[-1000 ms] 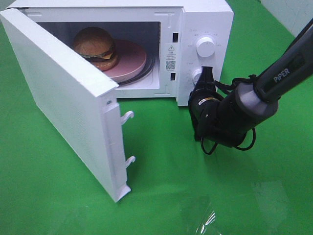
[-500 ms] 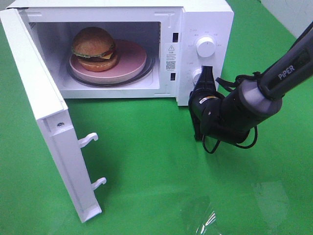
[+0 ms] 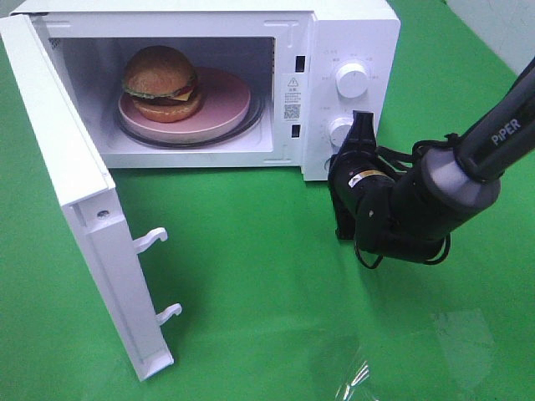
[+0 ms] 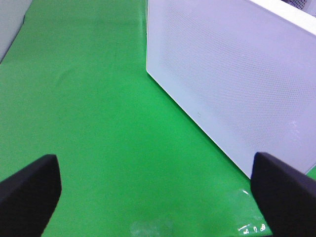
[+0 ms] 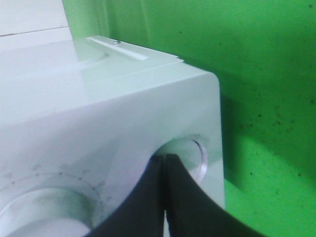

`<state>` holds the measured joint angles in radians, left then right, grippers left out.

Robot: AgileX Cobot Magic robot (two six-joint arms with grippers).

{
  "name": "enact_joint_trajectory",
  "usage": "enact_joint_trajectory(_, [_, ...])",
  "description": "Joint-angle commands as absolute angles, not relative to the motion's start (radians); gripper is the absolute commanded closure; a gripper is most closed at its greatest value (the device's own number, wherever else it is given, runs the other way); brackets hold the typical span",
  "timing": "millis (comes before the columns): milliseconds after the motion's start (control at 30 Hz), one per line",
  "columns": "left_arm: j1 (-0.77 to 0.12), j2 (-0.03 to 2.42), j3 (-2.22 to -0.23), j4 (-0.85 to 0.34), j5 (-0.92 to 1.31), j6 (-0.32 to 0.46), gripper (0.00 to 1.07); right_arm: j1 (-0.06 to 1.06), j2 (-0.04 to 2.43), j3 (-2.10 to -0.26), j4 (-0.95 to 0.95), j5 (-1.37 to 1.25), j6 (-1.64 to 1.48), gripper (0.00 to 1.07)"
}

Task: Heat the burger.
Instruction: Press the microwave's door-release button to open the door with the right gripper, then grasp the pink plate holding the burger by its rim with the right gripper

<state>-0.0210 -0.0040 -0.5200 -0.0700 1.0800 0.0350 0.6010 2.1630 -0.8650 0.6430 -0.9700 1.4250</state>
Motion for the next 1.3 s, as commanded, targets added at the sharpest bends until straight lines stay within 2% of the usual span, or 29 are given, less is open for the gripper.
enact_joint_trajectory(33, [-0.019,-0.009,-0.517,-0.075,1.07,0.035,0.1,0.619,2.127,-0.831,0.62,-1.027,1.444,1.07])
enact_joint_trajectory(833, [-0.019,-0.009,-0.517,-0.075,1.07,0.034,0.1,0.622,1.852,-0.57,0.479,-0.888,1.378,1.07])
enact_joint_trajectory(900, [-0.019,-0.009,-0.517,-0.075,1.07,0.034,0.1,0.622,1.787,-0.558,0.479,-0.79,1.315,1.06])
enact_joint_trajectory(1300, [-0.019,-0.009,-0.517,-0.075,1.07,0.034,0.1,0.619,1.655,-0.558,0.504,-0.614,0.901,1.05])
